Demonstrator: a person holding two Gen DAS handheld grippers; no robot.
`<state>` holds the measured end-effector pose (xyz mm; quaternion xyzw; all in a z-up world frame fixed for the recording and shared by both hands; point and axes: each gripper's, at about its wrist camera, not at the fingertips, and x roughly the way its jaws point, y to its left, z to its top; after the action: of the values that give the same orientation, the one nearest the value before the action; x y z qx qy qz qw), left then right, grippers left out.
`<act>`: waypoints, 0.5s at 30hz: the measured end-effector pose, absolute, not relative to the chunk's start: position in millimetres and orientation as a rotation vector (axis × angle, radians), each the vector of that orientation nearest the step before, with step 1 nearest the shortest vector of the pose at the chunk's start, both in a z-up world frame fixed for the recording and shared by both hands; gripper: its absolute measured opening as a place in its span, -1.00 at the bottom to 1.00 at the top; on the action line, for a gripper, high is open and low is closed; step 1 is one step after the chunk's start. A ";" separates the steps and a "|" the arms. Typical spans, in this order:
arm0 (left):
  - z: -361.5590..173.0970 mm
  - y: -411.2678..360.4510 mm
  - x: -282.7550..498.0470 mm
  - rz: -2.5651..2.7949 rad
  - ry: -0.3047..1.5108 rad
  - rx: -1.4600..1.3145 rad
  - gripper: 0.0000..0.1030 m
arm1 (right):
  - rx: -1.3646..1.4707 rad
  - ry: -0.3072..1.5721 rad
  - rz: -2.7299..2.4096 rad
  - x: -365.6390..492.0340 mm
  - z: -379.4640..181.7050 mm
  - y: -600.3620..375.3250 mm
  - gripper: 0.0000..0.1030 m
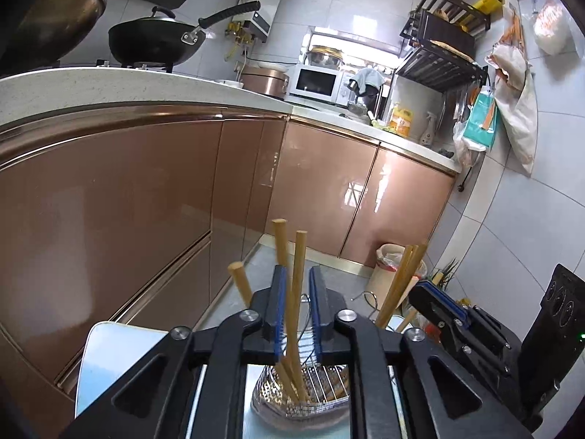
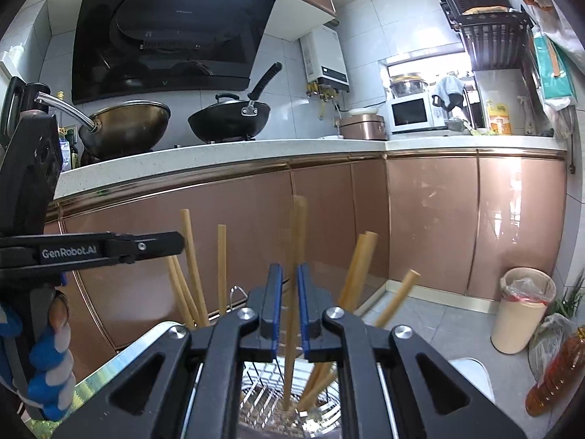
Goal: Organize utensils
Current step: 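Open both tools to drop the chopsticks into the wire holder, then raise both open tools back above the spoons on the table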
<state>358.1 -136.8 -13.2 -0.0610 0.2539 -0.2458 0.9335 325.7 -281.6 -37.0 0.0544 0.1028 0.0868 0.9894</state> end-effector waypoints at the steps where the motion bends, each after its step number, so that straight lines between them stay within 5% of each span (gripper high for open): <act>1: -12.4 -134.5 355.5 -0.500 0.520 -0.126 -0.63 | 0.107 0.212 0.168 322.5 -36.4 -282.4 -0.83; 7: -5.2 -116.1 331.2 -0.479 0.526 -0.138 -0.35 | 0.101 0.236 0.141 292.8 -27.1 -286.1 -0.54; 15: 0.4 -96.0 280.0 -0.431 0.529 -0.124 -0.07 | 0.091 0.275 0.125 238.9 -10.8 -274.1 -0.46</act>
<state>280.0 -96.0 0.4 -0.0610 0.2592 -0.2114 0.9404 238.9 -274.1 -10.8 0.0455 0.1371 0.0622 0.9876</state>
